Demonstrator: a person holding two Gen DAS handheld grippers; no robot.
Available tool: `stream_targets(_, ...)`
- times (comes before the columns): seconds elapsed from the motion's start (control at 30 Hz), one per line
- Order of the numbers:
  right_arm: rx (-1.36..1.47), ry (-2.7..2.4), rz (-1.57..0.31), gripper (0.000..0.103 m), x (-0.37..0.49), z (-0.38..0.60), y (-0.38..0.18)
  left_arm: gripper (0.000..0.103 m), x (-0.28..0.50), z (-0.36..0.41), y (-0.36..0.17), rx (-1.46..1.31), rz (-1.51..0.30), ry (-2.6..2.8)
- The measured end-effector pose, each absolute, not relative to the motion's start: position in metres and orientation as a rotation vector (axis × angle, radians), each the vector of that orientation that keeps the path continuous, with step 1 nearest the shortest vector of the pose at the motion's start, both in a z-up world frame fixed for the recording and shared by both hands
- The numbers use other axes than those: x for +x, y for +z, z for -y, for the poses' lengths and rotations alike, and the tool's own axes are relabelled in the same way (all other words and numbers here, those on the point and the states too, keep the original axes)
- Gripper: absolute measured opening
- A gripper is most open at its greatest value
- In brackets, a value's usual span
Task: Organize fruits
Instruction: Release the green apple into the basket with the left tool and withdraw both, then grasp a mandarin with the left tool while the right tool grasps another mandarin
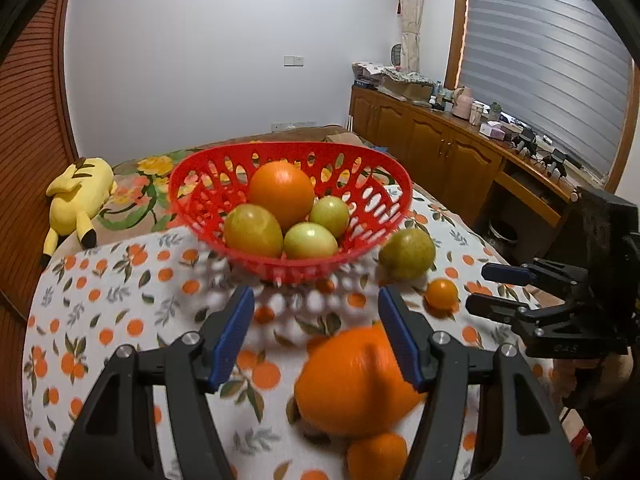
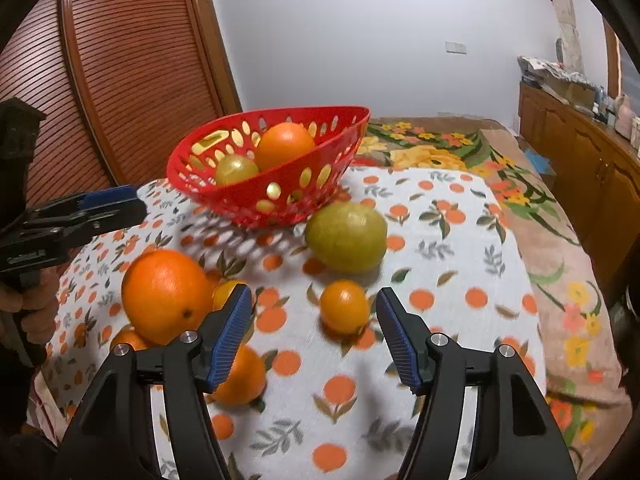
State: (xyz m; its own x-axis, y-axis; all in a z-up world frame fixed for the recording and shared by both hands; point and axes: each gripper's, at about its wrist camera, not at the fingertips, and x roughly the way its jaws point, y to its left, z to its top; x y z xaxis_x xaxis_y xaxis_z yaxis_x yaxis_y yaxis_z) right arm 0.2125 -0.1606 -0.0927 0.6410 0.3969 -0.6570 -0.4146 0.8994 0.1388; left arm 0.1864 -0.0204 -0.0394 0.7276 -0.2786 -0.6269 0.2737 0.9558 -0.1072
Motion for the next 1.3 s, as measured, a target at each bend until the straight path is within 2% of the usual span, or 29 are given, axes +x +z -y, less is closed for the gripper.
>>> stream_targets(0.5, -0.011, 0.486, -0.763, 0.067, 0.173, 0.139, -0.117, 0.064, 0.126, 0.013, -0.072, -0.041, -0.739, -0.289)
stream_targets(0.9, -0.034, 0.511, -0.785, 0.066, 0.174, 0.122, -0.125, 0.064, 0.111, 0.010, -0.096, -0.074, -0.784, -0.294)
stream_targets(1.1, -0.061, 0.510, -0.819, 0.057, 0.178, 0.115, -0.131, 0.064, 0.109, 0.013, -0.096, -0.078, -0.788, -0.305)
stream_targets(1.17, -0.065, 0.511, -0.827, 0.049, 0.179, 0.114, -0.133, 0.064, 0.110, 0.014, -0.096, -0.079, -0.790, -0.308)
stream_targets(1.3, -0.072, 0.513, -0.829, 0.047, 0.179, 0.114, -0.133, 0.064, 0.110, 0.017, -0.096, -0.075, -0.793, -0.314)
